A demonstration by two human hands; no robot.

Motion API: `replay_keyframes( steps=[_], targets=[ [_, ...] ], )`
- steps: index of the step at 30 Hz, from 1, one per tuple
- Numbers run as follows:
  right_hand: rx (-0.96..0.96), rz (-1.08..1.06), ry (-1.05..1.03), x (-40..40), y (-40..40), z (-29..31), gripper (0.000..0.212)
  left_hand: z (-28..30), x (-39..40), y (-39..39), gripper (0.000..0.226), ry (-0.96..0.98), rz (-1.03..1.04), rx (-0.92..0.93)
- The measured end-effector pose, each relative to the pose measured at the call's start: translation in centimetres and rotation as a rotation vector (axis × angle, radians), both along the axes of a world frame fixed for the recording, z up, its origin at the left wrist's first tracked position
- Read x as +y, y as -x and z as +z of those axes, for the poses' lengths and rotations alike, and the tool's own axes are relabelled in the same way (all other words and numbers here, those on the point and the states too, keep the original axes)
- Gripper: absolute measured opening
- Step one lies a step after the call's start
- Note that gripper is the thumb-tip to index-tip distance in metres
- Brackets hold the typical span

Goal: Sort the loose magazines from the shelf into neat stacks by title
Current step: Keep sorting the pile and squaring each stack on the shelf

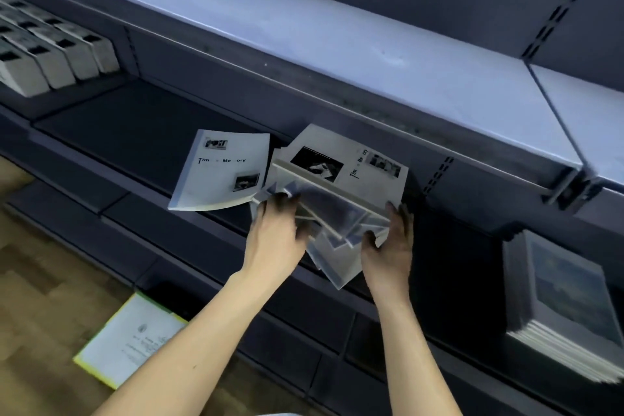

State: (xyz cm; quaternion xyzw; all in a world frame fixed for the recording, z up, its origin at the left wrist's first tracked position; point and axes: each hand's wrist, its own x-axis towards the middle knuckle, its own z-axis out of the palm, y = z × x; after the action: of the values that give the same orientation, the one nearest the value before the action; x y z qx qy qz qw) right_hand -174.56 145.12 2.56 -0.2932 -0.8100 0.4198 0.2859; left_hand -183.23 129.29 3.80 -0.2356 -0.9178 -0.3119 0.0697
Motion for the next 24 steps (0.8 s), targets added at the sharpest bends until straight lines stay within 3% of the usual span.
replay_keyframes(
  steps=[3, 8, 24],
  targets=[
    [-0.002, -0.006, -0.01, 1.9, 2.2, -0.8, 0.075, -0.1, 0.6, 1.5, 0.051, 0.064, 0.006, 0.035],
    [0.045, -0.032, -0.119, 2.4, 3.5, -3.2, 0.064, -1.6, 0.4, 2.6, 0.051, 0.15, -0.049, 0.041],
    [-0.07, -0.265, -0.269, -0.4, 2.9, -2.8, 0.047, -1.2, -1.7, 6.0, 0.06, -0.02, -0.253, -0.121]
  ],
)
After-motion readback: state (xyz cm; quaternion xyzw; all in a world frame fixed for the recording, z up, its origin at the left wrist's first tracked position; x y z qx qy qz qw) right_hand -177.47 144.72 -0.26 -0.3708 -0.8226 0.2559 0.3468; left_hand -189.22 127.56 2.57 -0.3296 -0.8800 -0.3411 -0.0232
